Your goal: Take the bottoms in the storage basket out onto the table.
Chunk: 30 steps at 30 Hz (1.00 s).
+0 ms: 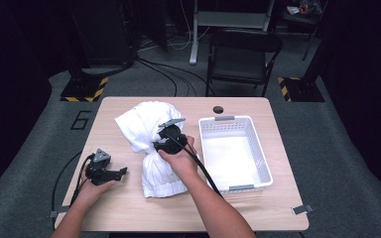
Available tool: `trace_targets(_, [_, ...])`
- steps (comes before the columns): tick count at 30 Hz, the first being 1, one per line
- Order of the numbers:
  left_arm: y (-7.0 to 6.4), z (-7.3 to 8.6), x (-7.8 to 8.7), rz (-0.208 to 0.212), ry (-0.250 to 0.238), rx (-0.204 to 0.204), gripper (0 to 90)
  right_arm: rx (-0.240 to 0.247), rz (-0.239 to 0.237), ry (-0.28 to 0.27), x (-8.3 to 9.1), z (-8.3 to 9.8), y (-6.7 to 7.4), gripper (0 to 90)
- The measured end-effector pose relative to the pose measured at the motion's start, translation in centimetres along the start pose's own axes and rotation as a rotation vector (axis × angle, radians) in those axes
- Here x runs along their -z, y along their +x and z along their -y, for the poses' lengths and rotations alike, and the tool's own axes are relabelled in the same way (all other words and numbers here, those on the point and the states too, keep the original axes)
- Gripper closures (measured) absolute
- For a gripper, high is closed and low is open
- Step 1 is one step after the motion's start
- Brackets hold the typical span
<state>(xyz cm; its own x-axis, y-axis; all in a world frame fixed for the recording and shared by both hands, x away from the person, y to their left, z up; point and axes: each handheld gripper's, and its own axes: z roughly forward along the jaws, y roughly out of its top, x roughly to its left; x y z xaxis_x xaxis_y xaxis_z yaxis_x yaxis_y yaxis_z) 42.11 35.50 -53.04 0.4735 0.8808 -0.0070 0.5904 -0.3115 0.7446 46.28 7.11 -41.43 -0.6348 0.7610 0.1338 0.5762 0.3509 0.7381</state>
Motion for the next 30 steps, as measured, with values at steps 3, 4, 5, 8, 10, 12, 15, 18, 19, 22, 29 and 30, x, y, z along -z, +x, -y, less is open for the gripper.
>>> trace_targets(3, [0.0,0.0,0.0,0.000,0.000,0.000,13.3,0.011,0.005,-0.006,-0.2,0.3,-0.2,55.6])
trace_targets(4, [0.0,0.0,0.0,0.000,0.000,0.000,13.3,0.009,0.006,-0.005,-0.2,0.3,-0.2,55.5])
trace_targets(5, [0.0,0.0,0.0,0.000,0.000,0.000,13.3,0.005,0.007,-0.013,-0.2,0.4,-0.1,55.5])
trace_targets(8, [0.0,0.0,0.0,0.000,0.000,0.000,13.3,-0.003,0.010,-0.020,-0.3,0.5,-0.1,55.5])
trace_targets(10, [0.0,0.0,0.1,0.005,0.009,-0.001,13.3,0.008,0.014,-0.026,-0.4,0.7,-0.2,55.4])
trace_targets(12, [0.0,0.0,0.1,0.005,0.008,-0.002,13.3,0.009,0.021,-0.026,-0.6,0.9,-0.3,55.2])
trace_targets(15, [0.0,0.0,0.1,0.007,0.013,0.003,13.3,0.000,0.023,-0.019,-0.9,1.3,-0.3,54.9])
trace_targets(18, [0.0,0.0,0.1,0.004,0.008,-0.001,13.4,-0.010,0.028,-0.017,-1.0,1.6,-0.2,54.5])
trace_targets(19, [0.0,0.0,0.1,0.006,0.011,0.001,13.3,-0.008,0.029,-0.021,-1.1,1.6,-0.2,54.4])
trace_targets(22, [0.0,0.0,0.1,0.005,0.008,-0.001,13.3,0.007,0.031,-0.022,-1.3,1.7,-0.2,54.3])
trace_targets(29, [0.0,0.0,0.1,0.005,0.009,-0.002,13.3,-0.002,0.036,-0.017,-2.1,2.6,0.2,53.3])
trace_targets(30, [0.0,0.0,0.1,0.005,0.008,-0.001,13.4,0.011,0.038,-0.017,-2.3,2.7,0.2,53.1])
